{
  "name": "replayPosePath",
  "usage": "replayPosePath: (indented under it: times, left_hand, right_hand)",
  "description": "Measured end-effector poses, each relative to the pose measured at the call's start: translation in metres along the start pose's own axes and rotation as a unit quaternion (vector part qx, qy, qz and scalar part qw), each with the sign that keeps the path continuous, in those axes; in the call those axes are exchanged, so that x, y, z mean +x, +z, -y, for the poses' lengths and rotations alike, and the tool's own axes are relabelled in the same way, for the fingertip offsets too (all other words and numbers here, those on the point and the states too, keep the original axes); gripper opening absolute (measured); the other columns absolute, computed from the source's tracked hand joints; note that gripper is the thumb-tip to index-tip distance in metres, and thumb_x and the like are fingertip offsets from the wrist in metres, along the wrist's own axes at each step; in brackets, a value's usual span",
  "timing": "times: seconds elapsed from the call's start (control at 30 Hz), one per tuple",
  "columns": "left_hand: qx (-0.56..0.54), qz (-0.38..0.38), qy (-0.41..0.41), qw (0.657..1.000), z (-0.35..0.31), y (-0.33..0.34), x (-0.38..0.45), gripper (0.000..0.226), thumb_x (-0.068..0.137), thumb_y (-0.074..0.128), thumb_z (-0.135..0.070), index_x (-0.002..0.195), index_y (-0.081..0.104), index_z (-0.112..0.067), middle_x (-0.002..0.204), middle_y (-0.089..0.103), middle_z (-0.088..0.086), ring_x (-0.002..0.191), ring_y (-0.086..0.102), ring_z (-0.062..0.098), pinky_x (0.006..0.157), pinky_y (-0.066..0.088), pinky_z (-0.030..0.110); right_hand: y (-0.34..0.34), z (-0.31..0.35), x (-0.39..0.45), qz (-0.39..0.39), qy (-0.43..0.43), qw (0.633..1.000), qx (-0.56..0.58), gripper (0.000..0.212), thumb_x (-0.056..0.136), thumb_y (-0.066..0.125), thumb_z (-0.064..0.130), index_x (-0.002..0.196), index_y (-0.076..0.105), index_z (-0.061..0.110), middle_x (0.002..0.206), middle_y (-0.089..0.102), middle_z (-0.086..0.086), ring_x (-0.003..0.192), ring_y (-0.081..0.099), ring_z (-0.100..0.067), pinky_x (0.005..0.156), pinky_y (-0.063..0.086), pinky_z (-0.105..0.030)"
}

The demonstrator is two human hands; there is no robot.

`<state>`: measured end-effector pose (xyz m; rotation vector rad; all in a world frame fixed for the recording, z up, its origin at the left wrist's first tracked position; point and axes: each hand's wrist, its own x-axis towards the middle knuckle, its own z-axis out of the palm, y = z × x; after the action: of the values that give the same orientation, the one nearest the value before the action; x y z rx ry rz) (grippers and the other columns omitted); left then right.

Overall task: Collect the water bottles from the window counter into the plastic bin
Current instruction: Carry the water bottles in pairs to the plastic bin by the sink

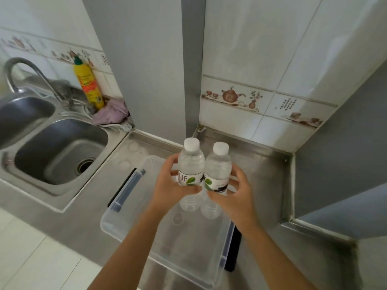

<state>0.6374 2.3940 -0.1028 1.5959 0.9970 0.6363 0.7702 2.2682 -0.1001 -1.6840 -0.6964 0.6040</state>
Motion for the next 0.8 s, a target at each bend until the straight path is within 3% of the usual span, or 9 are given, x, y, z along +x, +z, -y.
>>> replayPosePath:
  times: [0.1,0.2,0.27,0.33,0.5,0.57,0.63,0.7,0.8]
  left_hand:
    - [0.019,0.001,0.012,1.0,0.009,0.008,0.002,0.082,0.052,0.095,-0.012,0.113,0.05,-0.042,0.122,0.06,-0.006,0.107,0.062,0.012,0.086,0.059,0.04]
    - [0.041,-0.006,0.023,0.999,0.022,0.017,0.002,0.084,0.054,0.096,-0.009,0.112,0.046,-0.044,0.12,0.059,-0.006,0.11,0.06,0.011,0.088,0.055,0.032]
    - [0.05,-0.002,0.018,0.999,0.031,0.023,0.002,0.085,0.054,0.096,-0.009,0.112,0.045,-0.044,0.121,0.058,-0.006,0.112,0.06,0.014,0.088,0.054,0.028]
    - [0.056,0.009,0.01,0.998,0.037,0.027,0.002,0.085,0.054,0.096,-0.011,0.113,0.045,-0.044,0.121,0.057,-0.007,0.113,0.058,0.017,0.088,0.054,0.028]
    - [0.072,0.032,0.015,0.997,0.037,0.032,0.0,0.083,0.06,0.094,-0.013,0.119,0.043,-0.043,0.125,0.055,-0.007,0.113,0.056,0.009,0.083,0.049,0.014]
    - [0.077,0.037,0.016,0.996,0.036,0.034,-0.001,0.083,0.06,0.094,-0.017,0.117,0.043,-0.048,0.123,0.056,-0.011,0.115,0.056,0.01,0.09,0.051,0.022]
    - [0.096,0.038,0.022,0.994,0.036,0.034,-0.002,0.083,0.055,0.092,-0.033,0.118,0.043,-0.052,0.124,0.056,-0.011,0.118,0.055,0.017,0.098,0.052,0.039]
    - [0.11,0.043,0.027,0.993,0.036,0.035,-0.006,0.082,0.053,0.088,-0.04,0.119,0.042,-0.053,0.125,0.055,-0.009,0.119,0.054,0.018,0.1,0.05,0.044]
    - [0.104,0.033,0.026,0.994,0.032,0.036,-0.015,0.075,0.066,0.091,-0.02,0.115,0.042,-0.05,0.12,0.053,-0.019,0.114,0.055,0.007,0.098,0.048,0.026]
  right_hand:
    - [-0.001,-0.014,-0.003,0.0,-0.013,0.999,-0.044,0.077,0.058,0.089,0.022,0.119,0.049,0.046,0.124,0.059,0.013,0.111,0.059,-0.002,0.091,0.053,-0.027]
    - [-0.004,-0.022,-0.007,0.007,-0.04,0.992,-0.116,0.072,0.058,0.088,0.031,0.117,0.049,0.044,0.117,0.056,0.025,0.106,0.057,0.005,0.084,0.053,-0.021]
    - [-0.004,-0.023,-0.009,0.016,-0.049,0.987,-0.153,0.07,0.059,0.088,0.03,0.111,0.046,0.051,0.113,0.05,0.034,0.103,0.053,0.013,0.079,0.049,-0.013]
    - [-0.004,-0.027,-0.01,0.017,-0.056,0.983,-0.174,0.07,0.061,0.088,0.026,0.107,0.044,0.054,0.11,0.048,0.035,0.102,0.053,0.01,0.078,0.043,-0.009]
    - [-0.013,-0.032,-0.006,0.017,-0.06,0.974,-0.219,0.07,0.056,0.089,0.022,0.112,0.049,0.035,0.109,0.049,0.016,0.108,0.04,-0.001,0.08,0.037,-0.01]
    - [-0.017,-0.03,-0.005,0.02,-0.071,0.964,-0.254,0.072,0.056,0.088,0.024,0.117,0.052,0.026,0.108,0.048,0.016,0.11,0.033,0.001,0.081,0.037,-0.015]
    - [-0.02,-0.028,-0.007,0.017,-0.089,0.957,-0.274,0.073,0.056,0.088,0.025,0.121,0.053,0.022,0.108,0.047,0.017,0.111,0.031,-0.001,0.083,0.038,-0.023]
    - [-0.024,-0.028,-0.01,0.018,-0.095,0.958,-0.27,0.072,0.059,0.086,0.026,0.122,0.053,0.021,0.111,0.047,0.016,0.111,0.033,-0.005,0.085,0.038,-0.026]
    - [-0.034,-0.025,-0.013,0.035,-0.081,0.961,-0.262,0.069,0.067,0.083,0.032,0.127,0.051,0.022,0.121,0.05,0.009,0.115,0.036,-0.008,0.089,0.035,-0.026]
